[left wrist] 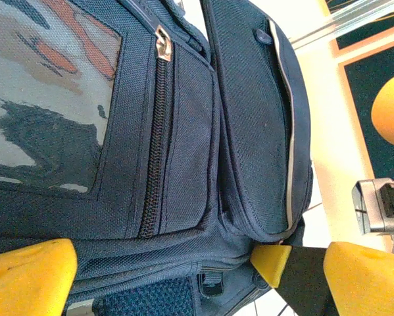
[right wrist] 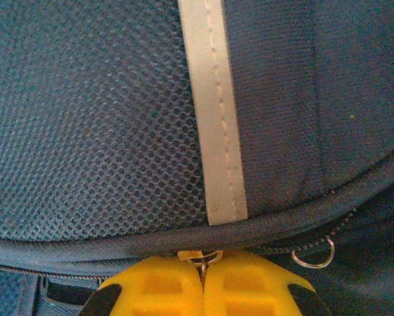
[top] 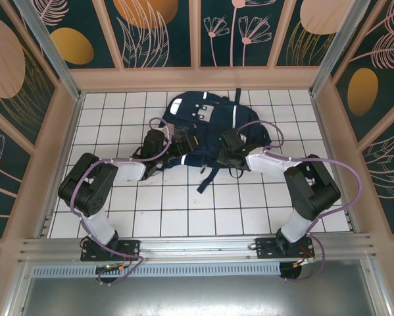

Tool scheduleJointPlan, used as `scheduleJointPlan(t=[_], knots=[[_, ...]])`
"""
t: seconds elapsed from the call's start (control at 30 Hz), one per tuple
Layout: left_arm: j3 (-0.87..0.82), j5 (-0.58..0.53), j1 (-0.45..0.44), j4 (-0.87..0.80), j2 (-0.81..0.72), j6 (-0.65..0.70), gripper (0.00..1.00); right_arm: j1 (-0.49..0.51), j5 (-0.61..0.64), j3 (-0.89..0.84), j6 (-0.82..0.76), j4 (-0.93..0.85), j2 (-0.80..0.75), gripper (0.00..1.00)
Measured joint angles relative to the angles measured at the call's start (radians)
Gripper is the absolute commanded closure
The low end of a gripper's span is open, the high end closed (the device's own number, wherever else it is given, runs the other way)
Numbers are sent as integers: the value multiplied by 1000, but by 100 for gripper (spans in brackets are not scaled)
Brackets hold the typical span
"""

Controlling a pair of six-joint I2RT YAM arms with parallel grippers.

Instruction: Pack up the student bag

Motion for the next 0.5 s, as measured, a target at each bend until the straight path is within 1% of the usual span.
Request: scheduleJointPlan(t=[0.13, 0.27, 0.37, 0.5], knots=[[1, 25, 22, -1, 13, 8, 12, -18, -23, 0, -64, -2, -14, 100], [16, 79, 78, 0, 37, 18, 13, -70, -49, 0, -182, -30, -50, 100], [58, 75, 120, -41, 59, 51, 18, -130, -69, -1, -272, -54, -77, 100], [143, 53, 142, -119, 103, 97, 19, -177, -118, -1, -352, -65, -92, 100]])
